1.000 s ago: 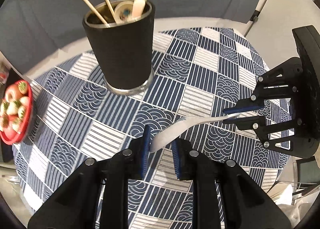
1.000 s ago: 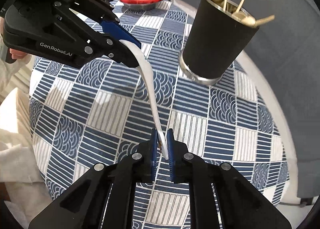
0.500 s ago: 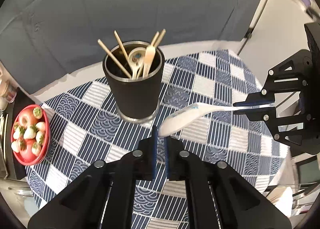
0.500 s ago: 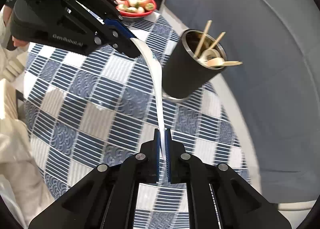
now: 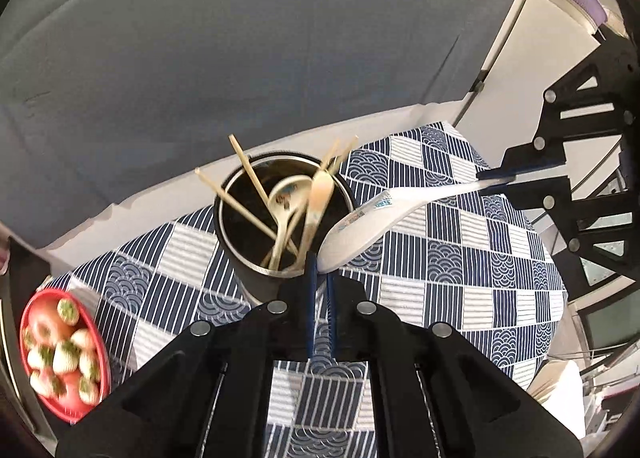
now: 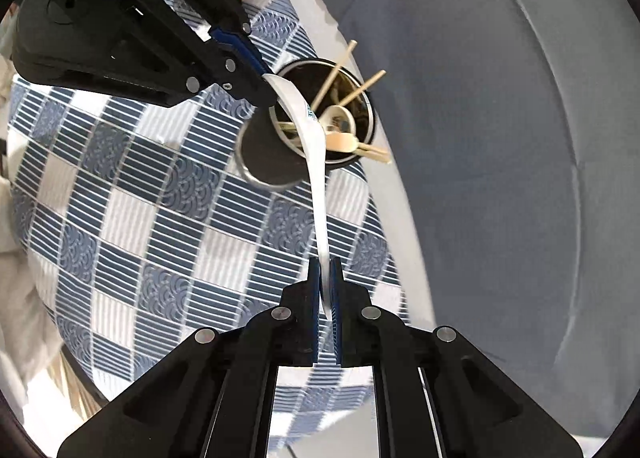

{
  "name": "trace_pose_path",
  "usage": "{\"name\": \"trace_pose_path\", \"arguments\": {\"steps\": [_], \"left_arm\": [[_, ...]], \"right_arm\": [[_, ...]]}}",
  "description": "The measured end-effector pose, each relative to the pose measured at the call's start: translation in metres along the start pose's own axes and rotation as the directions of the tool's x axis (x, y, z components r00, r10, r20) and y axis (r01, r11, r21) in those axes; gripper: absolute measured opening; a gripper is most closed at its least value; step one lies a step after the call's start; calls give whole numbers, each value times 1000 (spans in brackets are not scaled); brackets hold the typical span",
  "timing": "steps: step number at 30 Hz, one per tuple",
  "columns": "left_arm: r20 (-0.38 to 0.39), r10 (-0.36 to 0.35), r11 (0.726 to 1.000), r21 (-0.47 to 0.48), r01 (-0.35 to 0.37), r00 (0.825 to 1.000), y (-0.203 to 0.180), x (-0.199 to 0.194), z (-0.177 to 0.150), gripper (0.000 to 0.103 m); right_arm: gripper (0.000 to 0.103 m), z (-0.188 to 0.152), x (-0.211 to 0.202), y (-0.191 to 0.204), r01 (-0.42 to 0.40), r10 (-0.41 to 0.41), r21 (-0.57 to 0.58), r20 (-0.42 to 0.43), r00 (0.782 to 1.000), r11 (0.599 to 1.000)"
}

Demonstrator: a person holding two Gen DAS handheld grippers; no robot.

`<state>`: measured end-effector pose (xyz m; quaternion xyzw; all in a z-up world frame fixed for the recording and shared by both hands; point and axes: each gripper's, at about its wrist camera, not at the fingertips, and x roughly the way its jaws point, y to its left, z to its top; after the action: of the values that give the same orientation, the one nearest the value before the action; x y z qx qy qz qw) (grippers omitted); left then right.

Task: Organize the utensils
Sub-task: 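Lower the ceramic spoon into the black cup and open both grippers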

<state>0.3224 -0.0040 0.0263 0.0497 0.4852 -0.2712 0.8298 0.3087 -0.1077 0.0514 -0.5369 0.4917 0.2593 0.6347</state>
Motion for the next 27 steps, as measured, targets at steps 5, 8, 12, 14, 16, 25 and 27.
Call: {"name": "trace_pose_path", "arguments": {"steps": [5,8,12,14,16,25,27], "left_arm": [[-11,-26,1000,18,26,1000,16,20,11,5],[-23,-52,999,5,52,998,29,33,14,5],[-35,-81,997,1,81,996,37,46,11,5],[-42,-80,997,11,81,996,37,51,10,5],[-34,-75,997,21,75,997,37,51,9,5],[59,-90,996,35,88,994,47,17,2,41],[93,-68,997,42,64,993,50,4,-4,59]], "right_arm": [[5,22,15,-13,-1,-2,-31,-87,996,1000],[5,34,25,-18,-10,2,-57,-133,991,998],[5,45,38,-19,-30,10,-98,-189,982,995],[5,50,42,-17,-37,7,-135,-218,976,990],[5,55,46,-17,-36,-5,-163,-246,969,986],[5,71,49,-13,-69,16,-197,-261,965,978],[5,76,47,-10,-71,18,-202,-250,968,977]]}}
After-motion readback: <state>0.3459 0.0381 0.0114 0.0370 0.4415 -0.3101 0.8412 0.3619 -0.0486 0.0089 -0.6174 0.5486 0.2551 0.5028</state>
